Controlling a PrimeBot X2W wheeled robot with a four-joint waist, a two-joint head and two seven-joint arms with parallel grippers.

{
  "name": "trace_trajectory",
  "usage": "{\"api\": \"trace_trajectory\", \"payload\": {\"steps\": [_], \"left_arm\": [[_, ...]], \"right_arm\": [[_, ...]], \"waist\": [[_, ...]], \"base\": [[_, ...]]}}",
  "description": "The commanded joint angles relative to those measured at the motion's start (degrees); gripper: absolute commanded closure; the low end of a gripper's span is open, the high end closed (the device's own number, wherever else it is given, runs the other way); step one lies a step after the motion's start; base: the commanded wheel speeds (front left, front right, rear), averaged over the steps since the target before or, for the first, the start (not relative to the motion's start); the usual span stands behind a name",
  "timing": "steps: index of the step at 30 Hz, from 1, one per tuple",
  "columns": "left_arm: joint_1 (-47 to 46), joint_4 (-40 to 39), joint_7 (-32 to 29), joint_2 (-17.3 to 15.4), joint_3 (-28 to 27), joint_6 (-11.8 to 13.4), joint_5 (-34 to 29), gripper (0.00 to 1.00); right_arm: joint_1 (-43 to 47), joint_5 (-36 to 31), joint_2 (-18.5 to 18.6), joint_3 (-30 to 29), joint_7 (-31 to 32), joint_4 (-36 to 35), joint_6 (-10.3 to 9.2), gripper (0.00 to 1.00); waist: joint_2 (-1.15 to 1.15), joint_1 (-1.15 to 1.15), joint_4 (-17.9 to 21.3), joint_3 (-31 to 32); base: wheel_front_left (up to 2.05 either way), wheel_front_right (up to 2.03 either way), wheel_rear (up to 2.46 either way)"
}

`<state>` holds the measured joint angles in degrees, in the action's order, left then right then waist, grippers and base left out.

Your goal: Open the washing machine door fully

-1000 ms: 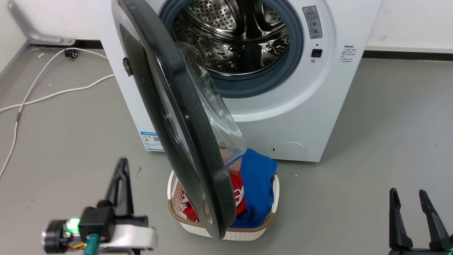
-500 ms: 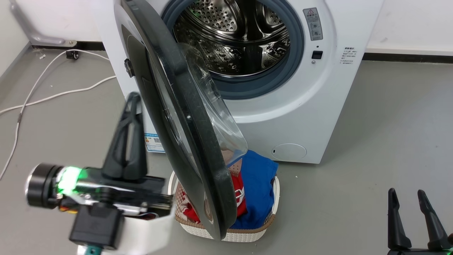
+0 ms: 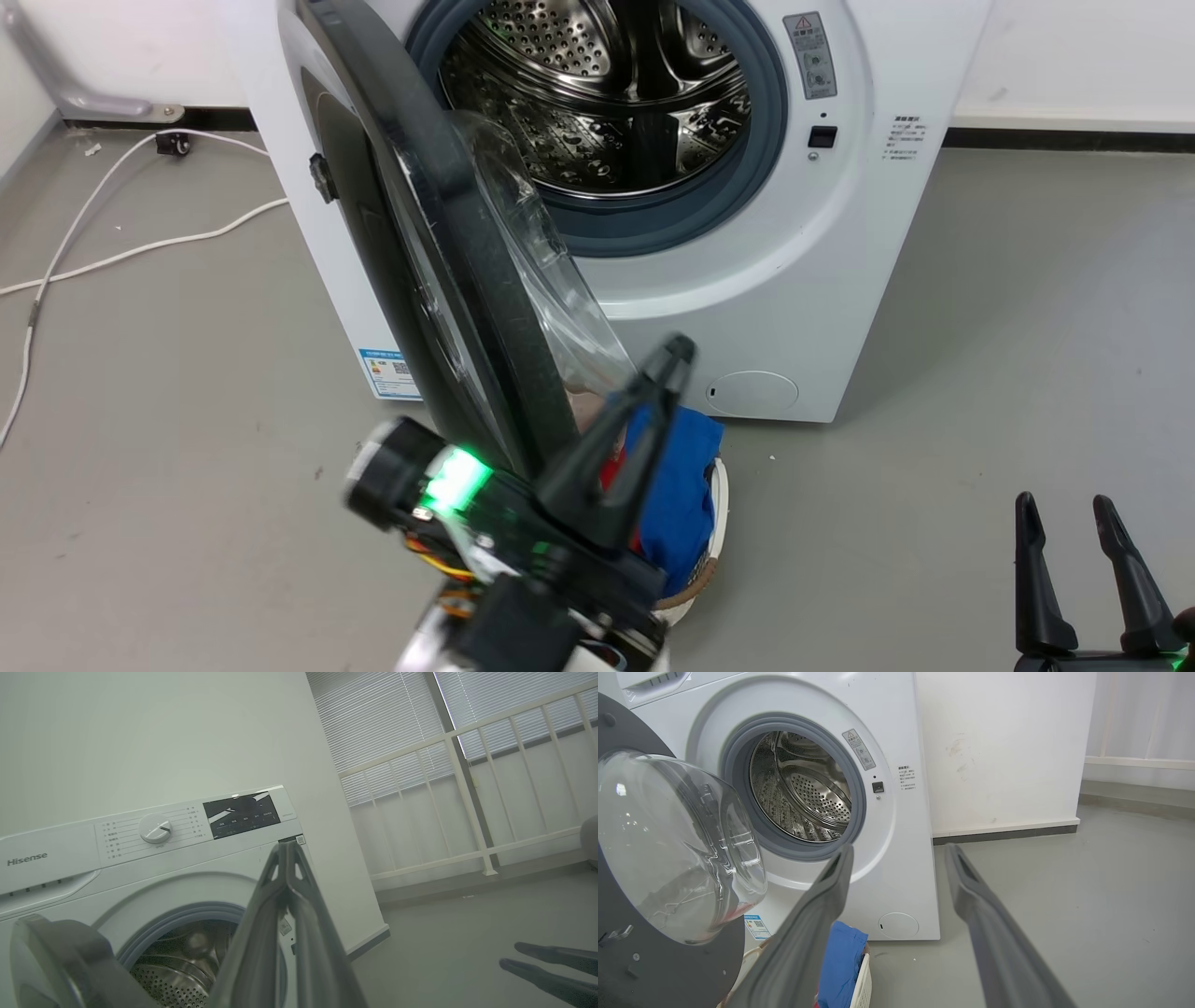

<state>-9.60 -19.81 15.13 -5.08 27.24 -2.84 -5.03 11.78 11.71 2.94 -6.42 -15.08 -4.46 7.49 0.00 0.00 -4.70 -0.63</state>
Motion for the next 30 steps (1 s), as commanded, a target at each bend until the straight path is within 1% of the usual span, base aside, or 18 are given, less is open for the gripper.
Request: {"api": "trace_trajectory", "payload": {"steps": [1,8,13,14,18,23,27,30], "left_arm": [[0.8,2.4,0.0,0.3,1.5,-0.2,0.5,1.00],[1.1,10.7,0.0,1.3,6.6,-0.3,2.2,1.00],[2.3,16.2,0.0,1.4,7.9,0.4,3.3,1.00],[2.3,16.2,0.0,1.4,7.9,0.4,3.3,1.00],[3.8,18.9,0.0,1.0,7.0,1.8,4.3,1.00],[5.6,21.0,0.0,0.2,5.2,3.5,5.4,1.00],[6.8,22.8,0.0,-0.6,2.5,5.3,6.7,1.00],[7.4,23.1,-0.1,-1.6,0.8,6.1,7.3,1.00]], "right_arm": [[-0.6,-0.2,-0.1,0.1,-0.1,-0.3,0.01,0.00],[-1.3,-0.6,-0.1,0.4,-0.1,-0.7,0.01,0.00],[-1.9,-0.8,-0.1,0.7,-0.1,-0.9,0.01,0.00],[-1.9,-0.8,-0.1,0.7,-0.1,-0.9,0.01,0.00],[-2.1,-0.6,-0.1,0.4,-0.1,-1.0,0.01,0.00],[-2.1,-0.4,-0.1,0.0,-0.1,-0.9,0.01,0.00],[-2.4,-0.5,-0.1,0.1,-0.1,-0.9,0.01,0.00],[-2.3,-0.5,-0.1,0.0,-0.1,-1.0,0.01,0.00]], "waist": [[0.00,0.00,0.2,-0.2],[0.00,0.00,0.9,-1.1],[0.00,0.00,1.5,-1.9],[0.00,0.00,1.5,-1.9],[0.00,0.00,1.6,-2.4],[0.00,0.00,0.8,-2.9],[0.00,0.00,-0.2,-3.1],[0.00,0.00,-0.9,-3.3]], "base": [[0.00,0.00,0.00],[0.00,0.00,0.00],[0.00,0.00,0.00],[0.00,0.00,0.00],[0.00,0.00,0.00],[0.00,0.00,0.00],[0.00,0.00,0.00],[0.00,0.00,0.00]]}}
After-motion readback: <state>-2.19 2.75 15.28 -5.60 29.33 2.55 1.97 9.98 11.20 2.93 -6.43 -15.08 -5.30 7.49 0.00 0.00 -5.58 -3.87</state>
